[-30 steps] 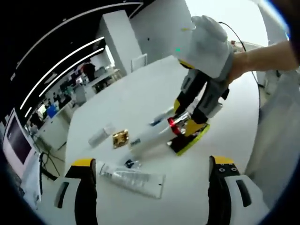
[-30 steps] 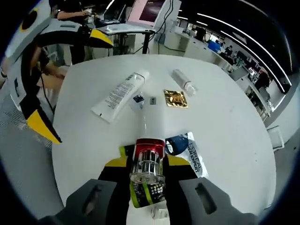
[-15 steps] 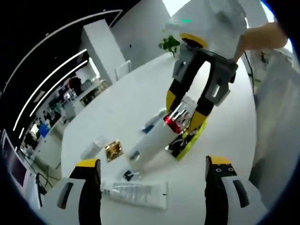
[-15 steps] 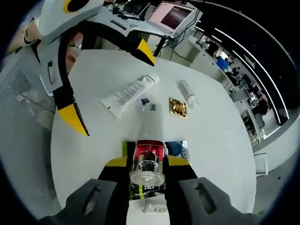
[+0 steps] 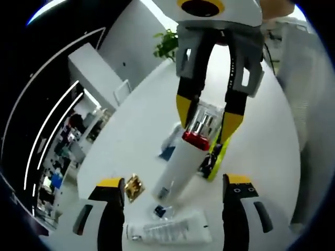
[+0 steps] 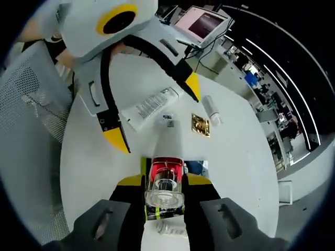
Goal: Arrange the skincare products in the storage area until every visible bottle or jar stands upright without overlapping.
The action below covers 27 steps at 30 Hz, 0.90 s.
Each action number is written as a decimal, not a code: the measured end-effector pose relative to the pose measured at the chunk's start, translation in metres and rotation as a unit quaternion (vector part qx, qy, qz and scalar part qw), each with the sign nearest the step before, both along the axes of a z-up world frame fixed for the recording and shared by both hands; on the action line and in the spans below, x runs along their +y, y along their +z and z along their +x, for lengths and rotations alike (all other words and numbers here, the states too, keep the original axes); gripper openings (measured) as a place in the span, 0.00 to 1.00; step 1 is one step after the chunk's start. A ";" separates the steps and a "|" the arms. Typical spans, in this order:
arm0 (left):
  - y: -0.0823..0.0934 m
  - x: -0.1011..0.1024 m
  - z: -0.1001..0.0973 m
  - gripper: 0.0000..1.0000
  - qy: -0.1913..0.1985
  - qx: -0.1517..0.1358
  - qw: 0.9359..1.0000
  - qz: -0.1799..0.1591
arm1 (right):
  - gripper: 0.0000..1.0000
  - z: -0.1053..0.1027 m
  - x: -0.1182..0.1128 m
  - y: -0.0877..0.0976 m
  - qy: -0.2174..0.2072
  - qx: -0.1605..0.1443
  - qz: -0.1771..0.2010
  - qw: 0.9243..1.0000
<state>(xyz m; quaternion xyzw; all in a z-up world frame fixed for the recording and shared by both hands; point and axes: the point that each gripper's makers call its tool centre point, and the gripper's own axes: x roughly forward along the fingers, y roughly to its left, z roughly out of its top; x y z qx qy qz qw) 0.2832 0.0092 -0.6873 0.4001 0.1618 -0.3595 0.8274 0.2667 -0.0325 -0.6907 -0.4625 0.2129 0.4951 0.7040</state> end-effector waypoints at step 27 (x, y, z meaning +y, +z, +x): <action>-0.037 -0.006 0.013 0.33 -0.112 -0.022 0.987 0.116 | 0.27 -0.021 0.006 0.013 0.055 -0.046 -0.012 0.997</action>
